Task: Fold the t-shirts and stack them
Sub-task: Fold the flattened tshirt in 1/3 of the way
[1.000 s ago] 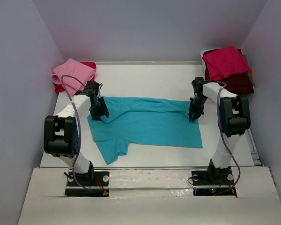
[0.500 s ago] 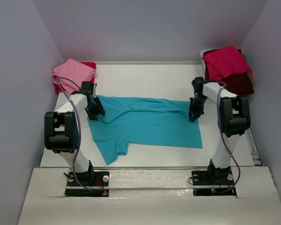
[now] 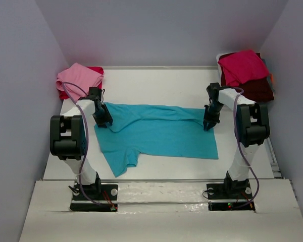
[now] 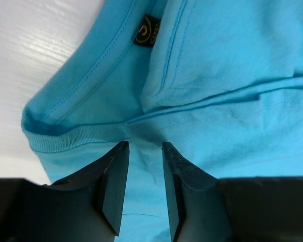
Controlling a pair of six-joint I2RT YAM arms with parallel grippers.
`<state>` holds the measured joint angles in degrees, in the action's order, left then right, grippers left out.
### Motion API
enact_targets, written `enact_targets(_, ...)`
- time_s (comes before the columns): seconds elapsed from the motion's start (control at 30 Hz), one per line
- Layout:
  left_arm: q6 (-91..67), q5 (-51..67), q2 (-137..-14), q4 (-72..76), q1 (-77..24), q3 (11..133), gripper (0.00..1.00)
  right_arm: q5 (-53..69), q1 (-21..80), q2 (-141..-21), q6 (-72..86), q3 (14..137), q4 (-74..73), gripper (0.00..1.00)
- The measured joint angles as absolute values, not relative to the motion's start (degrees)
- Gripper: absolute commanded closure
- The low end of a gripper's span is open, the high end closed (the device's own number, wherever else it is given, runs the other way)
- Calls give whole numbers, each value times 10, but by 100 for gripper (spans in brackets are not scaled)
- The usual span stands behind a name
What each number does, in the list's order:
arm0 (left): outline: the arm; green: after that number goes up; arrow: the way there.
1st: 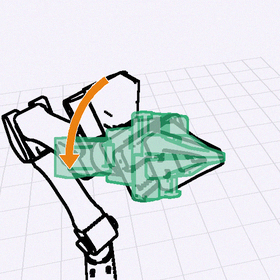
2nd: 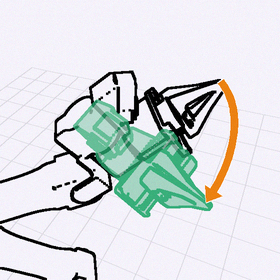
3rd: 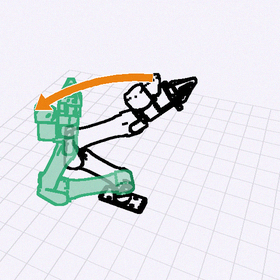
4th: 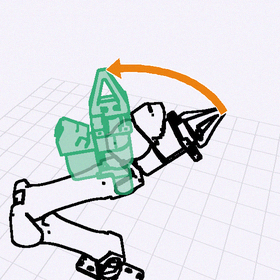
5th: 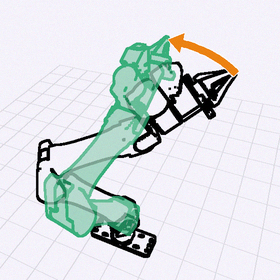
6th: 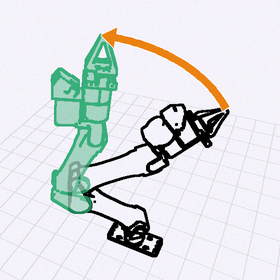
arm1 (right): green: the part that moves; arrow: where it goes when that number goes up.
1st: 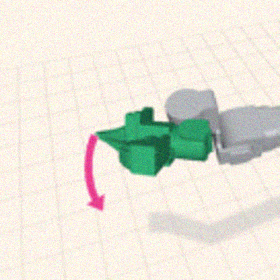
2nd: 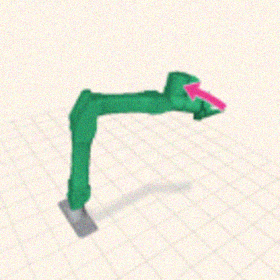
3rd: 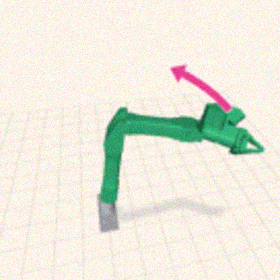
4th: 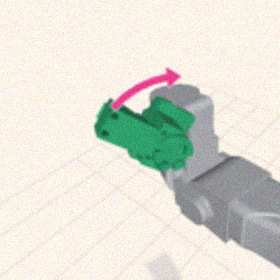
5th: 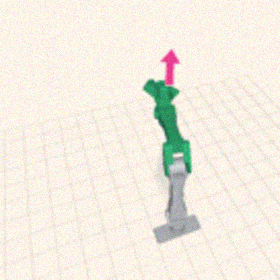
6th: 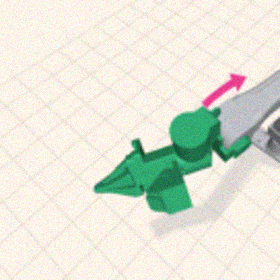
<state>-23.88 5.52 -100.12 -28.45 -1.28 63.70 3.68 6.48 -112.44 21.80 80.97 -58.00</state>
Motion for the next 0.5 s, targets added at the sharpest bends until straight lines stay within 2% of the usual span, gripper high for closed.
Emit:
enact_targets(0.37,-235,47,-1005,-281,-10,678,67,37,65,-1138,218,810,-580,76)
enact_targets(0.47,-234,44,-1006,-281,-8,678,63,37,65,-1140,218,810,-580,76)
enact_targets(0.5,-234,44,-1006,-281,-7,678,55,37,65,-1141,218,810,-580,76)
